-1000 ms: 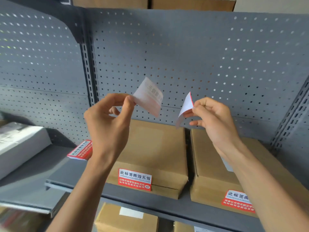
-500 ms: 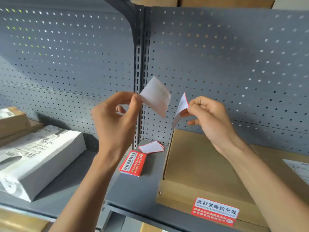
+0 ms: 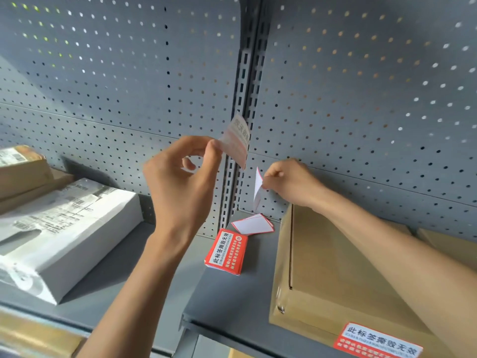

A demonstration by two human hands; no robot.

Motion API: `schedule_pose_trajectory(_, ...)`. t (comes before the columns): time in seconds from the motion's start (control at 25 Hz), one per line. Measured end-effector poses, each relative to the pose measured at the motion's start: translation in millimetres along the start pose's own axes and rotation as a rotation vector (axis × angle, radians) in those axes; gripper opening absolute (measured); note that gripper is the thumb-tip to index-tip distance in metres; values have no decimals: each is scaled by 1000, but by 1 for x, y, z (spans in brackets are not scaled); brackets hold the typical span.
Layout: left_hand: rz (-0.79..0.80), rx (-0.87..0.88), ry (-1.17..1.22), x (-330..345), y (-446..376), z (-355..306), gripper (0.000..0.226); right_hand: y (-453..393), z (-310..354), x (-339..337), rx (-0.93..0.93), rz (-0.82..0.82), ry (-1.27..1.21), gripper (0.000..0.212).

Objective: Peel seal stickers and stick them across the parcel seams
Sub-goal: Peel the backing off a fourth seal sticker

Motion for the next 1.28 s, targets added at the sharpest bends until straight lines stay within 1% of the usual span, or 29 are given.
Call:
schedule_pose_trajectory(0.28,-32,1,-19,-11,-3,6,15,-13,6,28,34,133,41,26)
schedule_pose_trajectory(0.4,-40,41,-68,-12,-2,7,15,-14,0,30,80,134,86,26)
schedule_pose_trajectory(0.52,-34,64,-90,-9,0,10,16,-10,-5,27,116,127,204,26)
schedule_pose_trajectory(0.64,-11,74,-97,-4,5,14,14,-7,-14,26,137,118,305,35)
schedule_pose_trajectory(0.76,9,85,-97,-1,8,15,14,-3,-17,24,139,95,413,23)
schedule_pose_trajectory(0.92,16,112,-104,0,10,13,14,4,-15,22,124,82,565,28)
schedule_pose_trajectory(0.96,18,118,-103,0,11,12,14,6,-15,21,118,79,578,23)
schedule_pose_trajectory(1.0,20,123,-102,0,11,12,14,9,-14,19,116,74,581,13)
schedule_pose_trajectory(1.04,22,128,-103,0,12,12,14,11,-14,17,110,64,567,6)
schedule_pose_trajectory(1.12,22,136,-106,1,14,10,14,18,-10,10,111,28,494,10)
schedule_pose_trajectory(1.16,23,142,-107,2,15,9,14,24,-7,4,108,0,431,8)
schedule_pose_trajectory(1.2,26,154,-110,4,15,8,14,31,-4,-3,96,-30,343,9)
schedule_pose_trajectory(1.28,24,207,-122,7,17,5,14,51,5,-19,54,-85,94,18)
Point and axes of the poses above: each hand's wrist, its own y-axis away from the middle knuckle, its own x-axis out of the palm, z = x × y, the point moved 1 cm from there along -y, towards the middle knuckle, and after that the axes turned 4 degrees about -x, right-handed, at the moved point
